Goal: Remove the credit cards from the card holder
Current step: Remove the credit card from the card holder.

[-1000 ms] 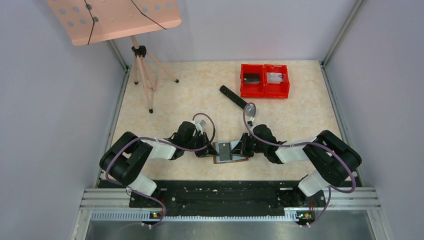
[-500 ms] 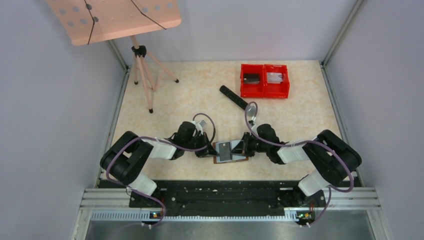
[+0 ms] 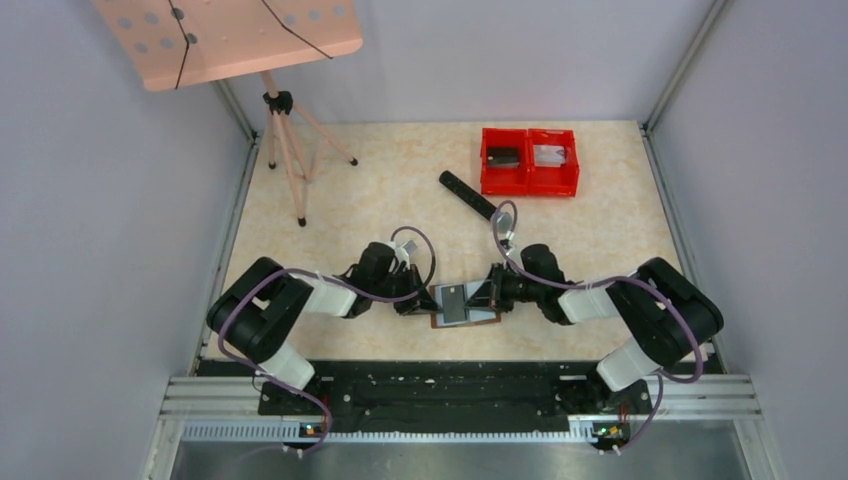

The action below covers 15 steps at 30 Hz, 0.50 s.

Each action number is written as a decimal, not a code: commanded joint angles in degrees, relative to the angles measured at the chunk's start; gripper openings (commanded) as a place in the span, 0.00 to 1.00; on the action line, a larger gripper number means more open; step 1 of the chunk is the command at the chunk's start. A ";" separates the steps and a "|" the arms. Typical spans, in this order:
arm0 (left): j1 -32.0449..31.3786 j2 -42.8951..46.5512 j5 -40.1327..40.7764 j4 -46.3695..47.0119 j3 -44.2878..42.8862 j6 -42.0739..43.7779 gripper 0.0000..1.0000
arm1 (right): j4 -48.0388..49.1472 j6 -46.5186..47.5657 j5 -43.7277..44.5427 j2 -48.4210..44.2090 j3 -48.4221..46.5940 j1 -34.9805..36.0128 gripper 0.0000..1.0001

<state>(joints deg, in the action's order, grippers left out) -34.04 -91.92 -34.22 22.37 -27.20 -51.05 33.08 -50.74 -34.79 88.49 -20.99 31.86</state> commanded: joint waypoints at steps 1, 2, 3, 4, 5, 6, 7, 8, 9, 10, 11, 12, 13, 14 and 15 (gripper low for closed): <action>-0.97 -3.12 4.60 -5.66 0.70 2.25 0.00 | -2.07 2.91 -0.91 -2.12 -0.19 -1.18 0.00; -0.95 -3.28 4.60 -5.58 0.72 2.25 0.00 | -3.02 3.40 -0.55 -2.61 -0.23 -1.44 0.00; -0.96 -3.41 4.66 -5.50 0.74 2.20 0.00 | -3.89 3.84 -0.28 -3.02 -0.27 -1.62 0.00; -0.94 -3.48 4.67 -5.47 0.75 2.14 0.00 | -4.55 4.23 -0.02 -3.39 -0.25 -1.85 0.00; -0.94 -3.57 4.65 -5.38 0.75 2.01 0.00 | -5.07 4.57 0.08 -3.65 -0.24 -2.01 0.00; -0.95 -3.69 4.60 -5.34 0.75 1.94 0.00 | -5.50 4.86 0.07 -3.86 -0.33 -2.18 0.00; -0.95 -3.70 4.55 -5.30 0.67 1.89 0.00 | -5.85 5.22 0.07 -4.04 -0.29 -2.38 0.00; -0.96 -3.71 4.52 -5.25 0.66 1.87 0.00 | -6.06 5.43 0.04 -4.21 -0.33 -2.55 0.00; -0.95 -3.69 4.58 -5.21 0.66 1.91 0.00 | -6.30 5.63 -0.01 -4.43 -0.31 -2.73 0.00; -0.94 -3.70 4.60 -5.23 0.59 1.90 0.00 | -6.50 5.83 -0.14 -4.58 -0.30 -2.83 0.00; -1.00 -3.78 4.55 -5.28 0.57 1.88 0.00 | -6.51 5.89 -0.41 -4.73 -0.28 -2.97 0.00; -0.96 -3.77 4.52 -5.27 0.57 1.96 0.00 | -6.34 5.91 -0.89 -4.85 -0.14 -3.02 0.00; -0.98 -3.71 4.47 -5.21 0.57 1.99 0.00 | -5.95 5.92 -1.35 -5.01 0.13 -3.18 0.00; -0.98 -3.77 4.47 -5.31 0.63 2.00 0.00 | -5.48 5.94 -1.99 -5.19 0.28 -3.28 0.00; -0.97 -3.68 4.43 -5.24 0.65 1.98 0.00 | -4.91 5.86 -2.64 -5.29 0.40 -3.28 0.00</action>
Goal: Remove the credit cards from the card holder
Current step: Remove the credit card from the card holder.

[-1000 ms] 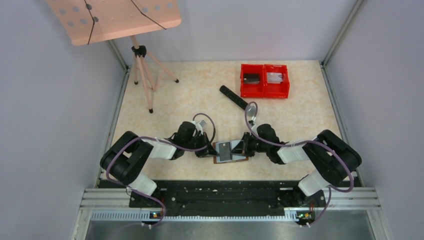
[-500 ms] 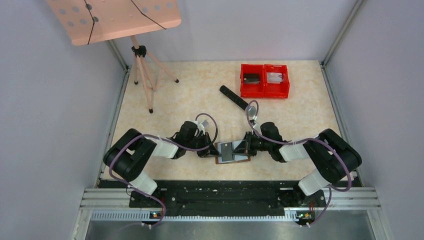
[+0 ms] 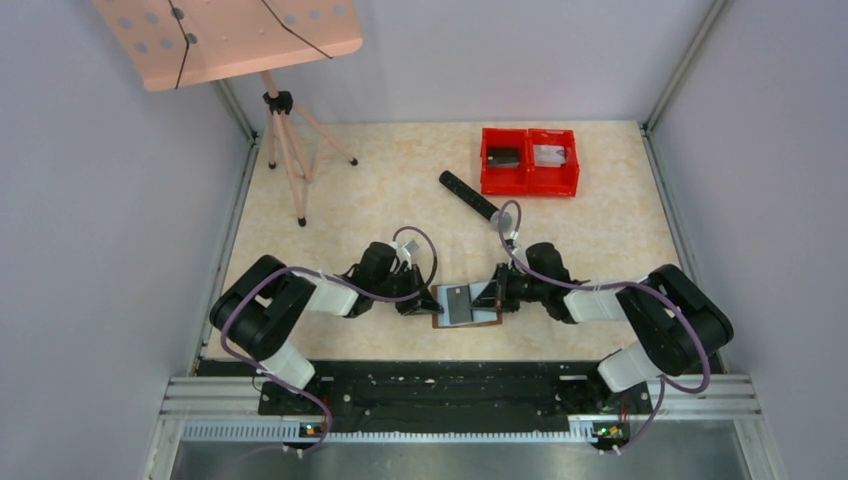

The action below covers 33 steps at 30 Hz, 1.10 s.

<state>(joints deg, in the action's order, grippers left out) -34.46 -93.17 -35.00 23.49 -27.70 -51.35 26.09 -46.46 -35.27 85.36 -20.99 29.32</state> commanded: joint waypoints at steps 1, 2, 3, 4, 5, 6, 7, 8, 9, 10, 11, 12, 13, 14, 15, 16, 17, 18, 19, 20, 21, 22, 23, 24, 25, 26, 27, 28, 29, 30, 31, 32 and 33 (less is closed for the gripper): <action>-0.53 -2.45 5.25 -6.39 1.25 2.31 0.00 | 2.71 1.22 -2.85 -2.21 0.42 -0.76 0.00; -0.58 -2.38 5.30 -6.40 1.25 2.38 0.00 | 3.47 0.75 -3.48 -2.14 0.55 -0.76 0.00; -0.56 -2.34 5.23 -6.35 1.25 2.32 0.00 | 4.07 0.42 -4.07 -2.05 0.53 -0.75 0.00; -0.55 -2.37 5.23 -6.31 1.24 2.37 0.00 | 4.68 0.00 -4.52 -1.97 0.44 -0.76 0.00; -0.57 -2.31 5.19 -6.28 1.25 2.39 0.00 | 5.02 -0.44 -4.81 -1.86 0.44 -0.69 0.00; -0.56 -2.25 5.13 -6.30 1.25 2.33 0.00 | 5.26 -0.77 -4.89 -1.83 0.43 -0.73 0.01; -0.60 -2.32 5.13 -6.21 1.25 2.37 0.00 | 5.50 -1.22 -4.82 -1.77 0.49 -0.77 0.01; -0.58 -2.18 5.05 -6.25 1.17 2.35 0.00 | 5.69 -1.57 -4.81 -1.58 0.50 -0.84 0.00; -0.61 -2.15 4.97 -6.22 1.12 2.37 0.00 | 5.76 -1.95 -4.77 -1.34 0.46 -0.89 0.00; -0.59 -2.08 4.95 -6.24 1.03 2.39 0.00 | 5.87 -2.20 -4.71 -1.03 0.38 -0.98 0.00; -0.59 -2.03 4.95 -6.27 0.99 2.41 0.00 | 6.14 -2.56 -4.68 -0.70 0.45 -1.07 0.00; -0.57 -1.94 4.97 -6.31 0.99 2.40 0.00 | 6.41 -2.97 -4.60 -0.43 0.55 -1.22 0.00; -0.61 -1.87 4.95 -6.33 0.99 2.35 0.00 | 6.66 -3.33 -4.36 -0.30 0.64 -1.34 0.00; -0.54 -1.83 4.99 -6.46 0.98 2.39 0.00 | 6.87 -3.69 -4.17 -0.29 1.04 -1.51 0.00; -0.57 -1.84 5.07 -6.57 0.98 2.43 0.00 | 6.94 -4.05 -4.18 -0.35 1.13 -1.71 0.00; -0.55 -1.83 5.16 -6.81 0.98 2.47 0.00 | 6.90 -4.42 -4.30 -0.41 1.33 -1.99 0.00; -0.61 -1.81 5.31 -7.02 0.98 2.46 0.00 | 6.65 -4.57 -4.41 -0.49 1.40 -2.28 0.00; -0.60 -1.90 5.45 -7.18 1.03 2.56 0.00 | 5.94 -4.68 -4.45 -0.84 1.54 -2.68 0.00; -0.69 -1.95 5.54 -7.30 1.11 2.63 0.00 | 5.49 -4.63 -4.53 -1.07 1.70 -2.93 0.00; -0.69 -2.06 5.60 -7.27 1.15 2.73 0.00 | 5.03 -4.48 -4.67 -1.36 1.68 -3.09 0.00; -0.64 -2.15 5.65 -7.21 1.24 2.73 0.00 | 4.35 -4.29 -4.60 -1.90 1.69 -3.10 0.00; -0.65 -2.19 5.65 -7.22 1.25 2.68 0.00 | 3.82 -4.16 -4.55 -2.40 1.66 -3.13 0.00; -0.68 -2.20 5.65 -7.21 1.25 2.70 0.00 | 3.54 -4.20 -4.53 -2.77 1.70 -3.12 0.00; -0.65 -2.24 5.65 -7.16 1.17 2.66 0.00 | 3.31 -4.17 -4.57 -3.04 1.70 -3.08 0.00; -0.69 -2.20 5.65 -7.14 1.12 2.61 0.00 | 3.34 -4.23 -5.00 -3.09 1.64 -3.11 0.00; -0.65 -2.24 5.65 -7.14 1.08 2.53 0.00 | 3.61 -4.40 -5.51 -3.07 1.59 -3.13 0.00; -0.69 -2.33 5.60 -7.06 1.00 2.57 0.00 | 3.98 -4.57 -5.84 -2.94 1.62 -3.13 0.00; -0.70 -2.36 5.49 -6.97 0.99 2.47 0.00 | 4.37 -4.79 -6.04 -2.97 1.77 -3.13 0.01; -0.64 -2.38 5.43 -6.84 0.99 2.42 0.00 | 5.35 -5.09 -6.23 -3.18 2.17 -3.13 0.06; -0.62 -2.45 5.46 -6.73 0.98 2.33 0.00 | 6.65 -5.35 -6.46 -3.35 2.63 -3.12 0.06; -0.68 -2.45 5.39 -6.69 0.98 2.26 0.00 | 7.21 -5.54 -6.63 -3.36 2.76 -3.13 0.00; -0.67 -2.47 5.46 -6.69 0.98 2.27 0.00 | 7.28 -5.49 -6.69 -3.31 2.72 -3.13 0.00; -0.65 -2.52 5.43 -6.64 0.98 2.28 0.00 | 7.15 -5.54 -6.68 -3.25 2.71 -3.09 0.00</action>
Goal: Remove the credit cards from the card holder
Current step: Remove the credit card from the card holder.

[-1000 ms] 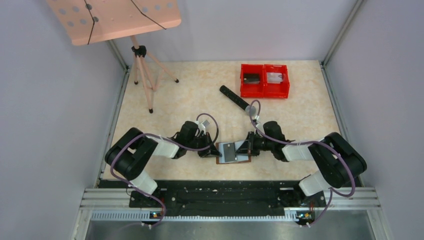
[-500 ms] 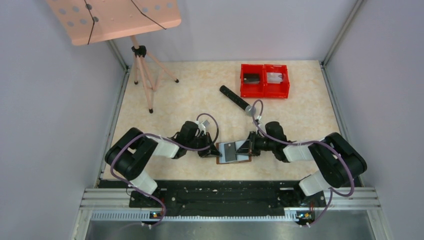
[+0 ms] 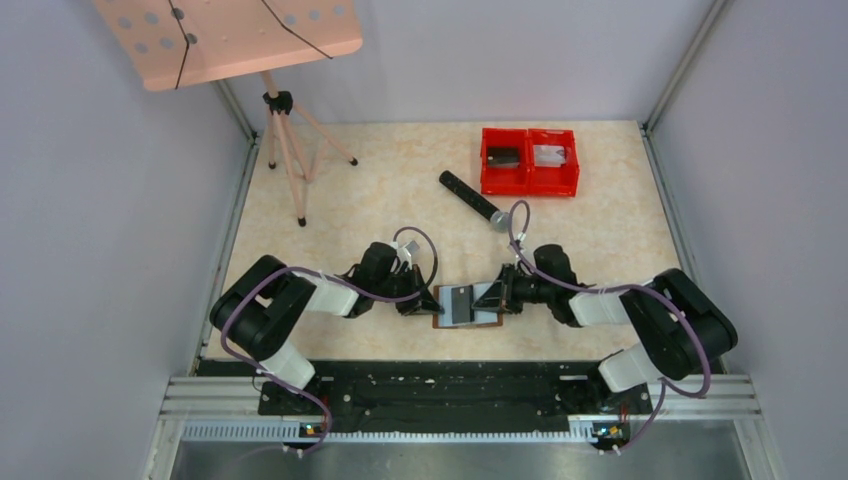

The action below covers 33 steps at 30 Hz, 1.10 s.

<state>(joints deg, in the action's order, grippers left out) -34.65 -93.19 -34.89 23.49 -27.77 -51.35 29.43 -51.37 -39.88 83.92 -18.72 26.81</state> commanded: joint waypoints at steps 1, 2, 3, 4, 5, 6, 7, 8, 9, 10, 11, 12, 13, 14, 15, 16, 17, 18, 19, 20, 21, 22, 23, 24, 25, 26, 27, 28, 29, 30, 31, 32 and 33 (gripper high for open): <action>-0.43 -2.58 5.29 -6.69 1.05 2.28 0.00 | 3.73 -0.65 -2.05 -1.75 0.44 -0.57 0.00; -0.50 -2.61 5.21 -6.70 1.05 2.31 0.00 | 3.66 -0.72 -2.01 -1.93 0.48 -0.59 0.00; -0.45 -2.56 5.19 -6.65 1.05 2.29 0.00 | 3.27 -0.74 -1.81 -2.11 0.46 -0.61 0.00; -0.48 -2.49 5.25 -6.75 1.09 2.19 0.00 | 1.89 -0.51 -1.32 -2.58 0.32 -0.62 0.00; -0.50 -2.52 5.32 -6.83 1.13 2.22 0.00 | -0.80 0.20 -0.23 -3.27 -0.16 -0.62 0.00; -0.42 -2.45 5.40 -6.89 1.14 2.18 0.00 | -4.00 1.32 1.06 -4.11 -0.71 -0.65 0.00; -0.48 -2.48 5.51 -7.07 1.18 2.12 0.00 | -7.40 2.51 2.52 -5.07 -1.25 -0.70 0.00; -0.50 -2.42 5.58 -7.09 1.14 2.18 0.00 | -9.88 3.75 3.66 -6.08 -1.73 -0.78 0.00; -0.45 -2.37 5.67 -7.13 1.26 2.17 0.00 | -11.99 4.60 4.62 -7.32 -1.93 -1.00 0.00; -0.45 -2.23 5.77 -7.04 1.37 2.14 0.00 | -13.51 5.24 5.02 -8.40 -2.08 -1.35 0.00; -0.48 -2.21 5.84 -7.05 1.40 2.13 0.00 | -14.77 5.80 5.37 -9.51 -2.28 -1.72 0.00; -0.50 -2.14 5.88 -7.09 1.48 2.20 0.00 | -16.27 6.44 5.68 -10.52 -2.61 -2.06 0.00; -0.45 -2.07 5.89 -7.13 1.43 2.22 0.00 | -17.65 7.43 6.02 -11.23 -3.04 -2.41 0.00; -0.43 -2.05 5.89 -7.17 1.36 2.21 0.00 | -19.09 8.01 6.24 -11.66 -3.34 -2.70 0.00; -0.44 -2.06 5.91 -7.17 1.33 2.22 0.00 | -20.01 8.46 6.34 -11.97 -3.61 -2.99 0.00; -0.48 -2.07 5.83 -7.15 1.28 2.21 0.00 | -20.40 8.72 6.19 -12.10 -3.84 -3.10 0.00; -0.43 -2.16 5.74 -7.01 1.23 2.15 0.00 | -20.35 8.89 5.81 -12.06 -4.02 -3.05 0.00; -0.49 -2.17 5.64 -6.89 1.23 2.09 0.00 | -19.90 8.84 5.22 -11.99 -4.07 -3.11 0.00; -0.45 -2.12 5.58 -6.68 1.30 1.94 0.00 | -18.89 8.53 4.56 -11.42 -4.15 -3.08 0.00; -0.45 -2.06 5.50 -6.55 1.38 1.96 0.00 | -17.92 8.07 3.80 -10.94 -4.25 -3.04 0.00; -0.45 -2.08 5.46 -6.44 1.40 1.83 0.00 | -16.94 7.61 3.17 -10.52 -4.30 -3.03 0.00; -0.48 -2.09 5.45 -6.37 1.40 1.86 0.00 | -16.08 7.06 2.68 -10.02 -4.31 -3.07 0.00; -0.54 -2.09 5.39 -6.35 1.40 1.81 0.00 | -15.30 6.66 2.36 -9.51 -4.31 -3.03 0.00; -0.56 -2.09 5.37 -6.28 1.40 1.79 0.00 | -14.58 6.23 2.17 -9.02 -4.23 -3.03 0.03; -0.51 -2.09 5.36 -6.31 1.40 1.78 0.00 | -14.03 6.07 2.10 -8.61 -4.15 -3.06 0.06; -0.50 -2.01 5.36 -6.28 1.40 1.76 0.00 | -13.54 5.77 2.09 -8.28 -4.09 -3.07 0.09; -0.50 -2.19 5.36 -6.19 1.48 1.71 0.00 | -13.00 5.50 2.09 -7.88 -4.01 -3.03 0.12; -0.57 -2.14 5.32 -6.03 1.49 1.70 0.00 | -12.60 5.30 2.19 -7.53 -3.88 -3.04 0.14; -0.52 -2.24 5.42 -6.02 1.51 1.59 0.00 | -12.37 5.17 2.36 -7.20 -3.79 -2.97 0.15; -0.58 -2.34 5.29 -5.92 1.43 1.60 0.00 | -12.12 5.04 2.61 -6.84 -3.79 -2.98 0.15; -0.60 -2.47 5.22 -5.79 1.41 1.56 0.00 | -11.90 4.98 2.88 -6.53 -3.69 -2.94 0.16; -0.67 -2.60 5.19 -5.74 1.40 1.52 0.00 | -11.64 4.87 3.19 -6.23 -3.65 -2.80 0.17; -0.69 -2.67 5.11 -5.60 1.40 1.44 0.00 | -11.46 4.80 3.59 -5.92 -3.62 -2.69 0.18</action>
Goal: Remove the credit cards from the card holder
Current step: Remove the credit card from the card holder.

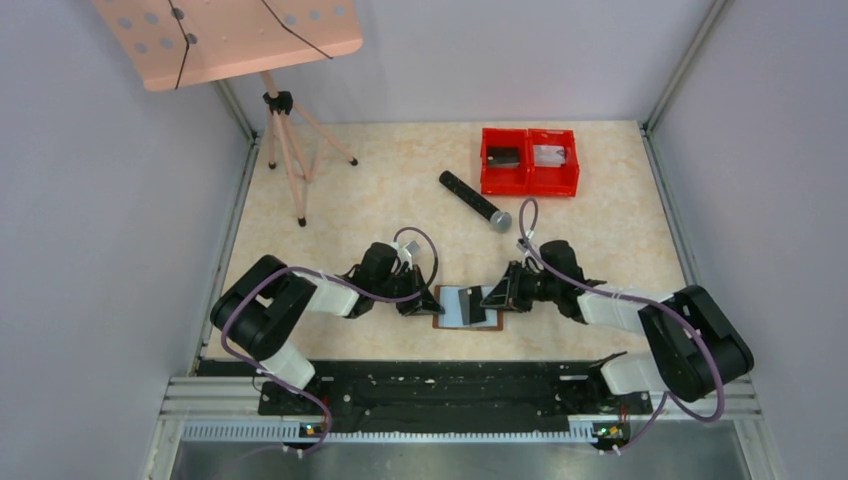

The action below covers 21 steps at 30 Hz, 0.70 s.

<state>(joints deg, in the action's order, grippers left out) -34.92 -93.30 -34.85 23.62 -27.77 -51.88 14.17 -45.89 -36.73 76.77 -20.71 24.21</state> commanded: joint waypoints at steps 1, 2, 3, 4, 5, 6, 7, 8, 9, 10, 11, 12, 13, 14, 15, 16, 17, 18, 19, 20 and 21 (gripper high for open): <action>-0.54 -2.62 4.99 -5.65 1.34 1.91 0.00 | 4.09 -0.89 0.76 1.42 -1.57 0.06 0.19; -0.55 -2.73 4.97 -5.61 1.32 1.87 0.00 | 4.41 -0.95 1.11 1.73 -1.60 0.12 0.19; -0.59 -2.76 4.98 -5.48 1.31 1.82 0.00 | 4.60 -1.10 1.63 2.02 -1.60 0.17 0.20; -0.63 -2.93 4.89 -5.35 1.27 1.79 0.00 | 4.79 -1.13 1.97 2.41 -1.56 0.26 0.20; -0.61 -2.98 4.88 -5.33 1.23 1.78 0.00 | 4.99 -1.20 2.34 2.92 -1.59 0.36 0.20; -0.59 -3.09 4.85 -5.29 1.18 1.78 0.00 | 5.02 -1.22 2.79 3.33 -1.56 0.40 0.21; -0.66 -3.09 4.84 -5.25 1.14 1.74 0.00 | 5.12 -1.21 3.21 3.76 -1.59 0.56 0.21; -0.69 -3.04 4.80 -5.25 1.14 1.72 0.00 | 5.27 -1.11 3.65 4.33 -1.53 0.78 0.22; -0.74 -3.09 4.79 -5.25 1.22 1.70 0.00 | 5.52 -1.14 3.98 4.73 -1.57 1.09 0.23; -0.74 -3.08 4.79 -5.20 1.26 1.67 0.00 | 6.12 -1.32 4.10 5.23 -1.58 1.60 0.23; -0.75 -3.16 4.77 -5.04 1.31 1.62 0.00 | 6.84 -1.57 4.00 5.66 -1.51 1.80 0.23; -0.77 -3.15 4.79 -5.05 1.38 1.61 0.00 | 7.35 -1.70 4.00 6.19 -1.55 2.40 0.23; -0.77 -3.25 4.81 -4.94 1.40 1.56 0.00 | 7.61 -1.94 4.25 6.58 -1.63 2.87 0.23; -0.81 -3.35 4.77 -4.90 1.40 1.51 0.00 | 7.82 -2.12 4.60 6.85 -1.63 3.21 0.23; -0.83 -3.38 4.64 -4.79 1.40 1.52 0.00 | 8.02 -2.25 5.06 7.04 -1.62 3.54 0.23; -0.80 -3.45 4.62 -4.78 1.34 1.44 0.00 | 8.18 -2.27 5.43 7.17 -1.68 3.83 0.23; -0.78 -3.43 4.63 -4.80 1.32 1.43 0.00 | 8.57 -2.35 5.52 7.38 -1.59 4.03 0.23; -0.77 -3.42 4.54 -4.73 1.27 1.43 0.00 | 8.82 -2.44 5.53 7.66 -1.58 4.10 0.23; -0.90 -3.34 4.53 -4.78 1.23 1.43 0.00 | 8.90 -2.54 5.50 7.81 -1.54 4.12 0.22; -0.87 -3.29 4.53 -4.92 1.23 1.49 0.00 | 8.96 -2.40 5.38 7.87 -1.53 4.15 0.20; -0.86 -3.23 4.62 -5.02 1.15 1.45 0.00 | 8.98 -2.18 5.21 7.76 -1.54 4.10 0.15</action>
<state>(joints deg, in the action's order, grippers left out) -35.03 -93.93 -35.18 24.67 -27.77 -52.62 20.78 -48.25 -32.67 83.85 -20.71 27.70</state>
